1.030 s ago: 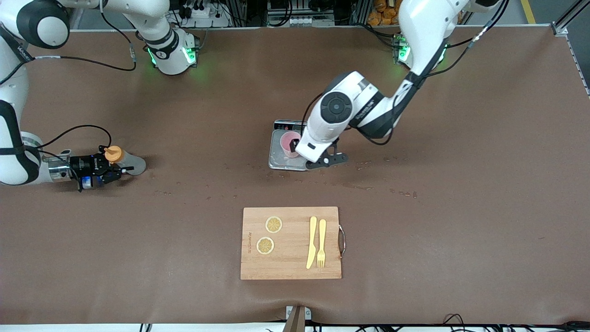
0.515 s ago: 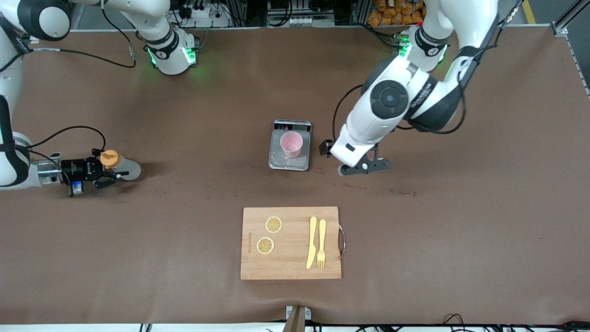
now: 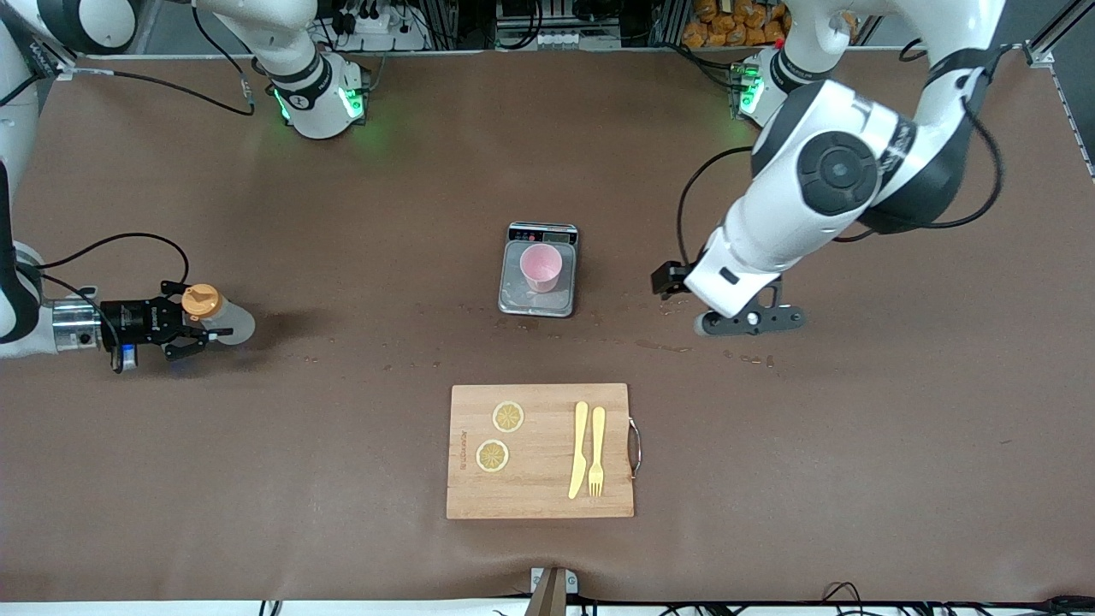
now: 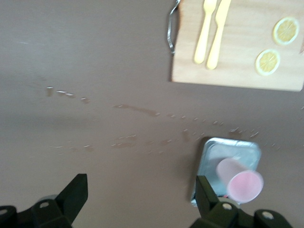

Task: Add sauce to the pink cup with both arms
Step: 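Raise the left gripper away while the right gripper lifts the sauce bottle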

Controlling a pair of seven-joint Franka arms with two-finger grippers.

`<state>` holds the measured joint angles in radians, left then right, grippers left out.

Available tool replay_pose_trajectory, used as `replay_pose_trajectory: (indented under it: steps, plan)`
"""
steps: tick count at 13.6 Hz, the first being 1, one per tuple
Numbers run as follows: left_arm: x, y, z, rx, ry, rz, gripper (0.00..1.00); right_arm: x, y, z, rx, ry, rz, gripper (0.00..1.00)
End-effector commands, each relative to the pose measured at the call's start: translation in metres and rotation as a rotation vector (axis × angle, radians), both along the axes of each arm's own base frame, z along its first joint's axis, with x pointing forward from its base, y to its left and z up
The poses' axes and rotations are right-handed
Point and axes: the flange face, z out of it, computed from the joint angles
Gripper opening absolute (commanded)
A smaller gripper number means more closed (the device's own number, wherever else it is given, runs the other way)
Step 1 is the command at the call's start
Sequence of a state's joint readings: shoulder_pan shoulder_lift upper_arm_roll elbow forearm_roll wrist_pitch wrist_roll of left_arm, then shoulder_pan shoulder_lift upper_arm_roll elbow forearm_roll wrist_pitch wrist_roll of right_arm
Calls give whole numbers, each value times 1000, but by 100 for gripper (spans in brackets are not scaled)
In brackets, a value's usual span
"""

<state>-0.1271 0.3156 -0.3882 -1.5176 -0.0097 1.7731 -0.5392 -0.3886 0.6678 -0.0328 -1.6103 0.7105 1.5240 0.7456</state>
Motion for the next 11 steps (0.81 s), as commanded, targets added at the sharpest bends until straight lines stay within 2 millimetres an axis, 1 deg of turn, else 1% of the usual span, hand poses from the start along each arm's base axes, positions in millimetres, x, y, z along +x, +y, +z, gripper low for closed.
replay_pose_trajectory:
  steps: [1,2,4,5,6,8,9,10,11]
  plan:
    - [-9,37,28,63,-11,-46,100,10,38,42,-67,22,-12,52]
    - [-14,58,41,89,-15,-55,100,14,47,51,-93,28,-2,52]
    - [-20,102,57,107,-29,-80,100,22,67,75,-192,30,5,52]
    - [-23,119,65,109,-34,-94,100,25,81,86,-229,36,12,52]
    - [-26,136,72,111,-29,-115,100,28,93,92,-255,38,18,52]
    - [-26,176,87,104,-17,-165,100,30,104,100,-286,35,26,52]
    - [-28,197,96,93,-24,-172,100,32,115,104,-300,40,24,52]
    - [-30,212,102,89,-24,-173,100,34,127,110,-322,45,24,52]
    - [-32,218,104,91,-12,-171,100,35,138,116,-355,51,30,52]
